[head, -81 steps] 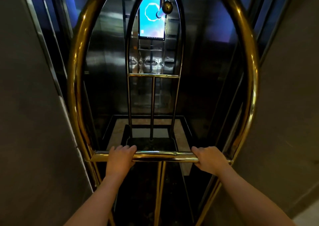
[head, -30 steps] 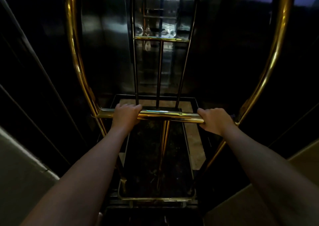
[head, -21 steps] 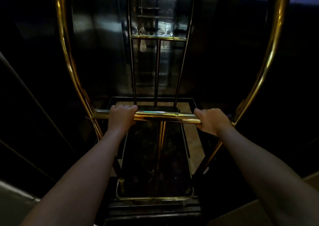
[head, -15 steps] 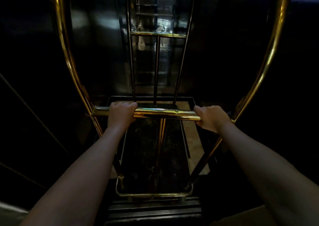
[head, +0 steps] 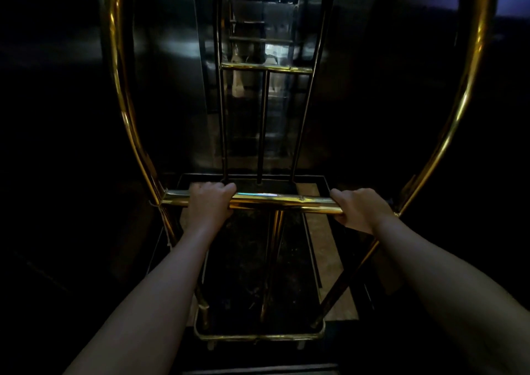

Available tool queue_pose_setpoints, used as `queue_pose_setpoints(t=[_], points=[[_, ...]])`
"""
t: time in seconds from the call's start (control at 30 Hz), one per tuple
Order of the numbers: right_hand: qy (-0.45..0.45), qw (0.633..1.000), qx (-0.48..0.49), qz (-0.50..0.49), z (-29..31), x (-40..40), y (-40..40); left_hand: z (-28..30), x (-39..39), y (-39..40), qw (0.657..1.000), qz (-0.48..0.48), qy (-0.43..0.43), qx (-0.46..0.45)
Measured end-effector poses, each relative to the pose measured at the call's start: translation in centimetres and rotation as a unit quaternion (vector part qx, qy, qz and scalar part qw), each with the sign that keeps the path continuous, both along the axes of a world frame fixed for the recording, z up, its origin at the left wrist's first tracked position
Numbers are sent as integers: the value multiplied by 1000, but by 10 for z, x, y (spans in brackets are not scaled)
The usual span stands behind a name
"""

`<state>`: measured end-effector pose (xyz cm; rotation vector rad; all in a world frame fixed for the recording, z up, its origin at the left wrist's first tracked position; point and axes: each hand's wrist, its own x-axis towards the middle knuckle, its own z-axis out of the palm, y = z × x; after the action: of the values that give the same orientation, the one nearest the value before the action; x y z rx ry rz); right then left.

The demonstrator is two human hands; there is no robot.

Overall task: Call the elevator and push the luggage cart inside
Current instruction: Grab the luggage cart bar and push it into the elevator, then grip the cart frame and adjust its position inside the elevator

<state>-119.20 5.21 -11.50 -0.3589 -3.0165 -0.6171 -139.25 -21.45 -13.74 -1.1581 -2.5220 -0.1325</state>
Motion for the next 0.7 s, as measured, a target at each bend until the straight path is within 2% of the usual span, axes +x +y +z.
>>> queue_pose_setpoints(t=[0.23,0.43,0.7], points=[[14,1000,-1,21,0,-30,47,-3,-25,44,1000,2,-8,23],[80,994,-24,71,-5,-52,83,-1,-42,75,999,17,-15,29],[114,986,-57,110,-10,-59,111,-13,-52,96,998,11,11,65]])
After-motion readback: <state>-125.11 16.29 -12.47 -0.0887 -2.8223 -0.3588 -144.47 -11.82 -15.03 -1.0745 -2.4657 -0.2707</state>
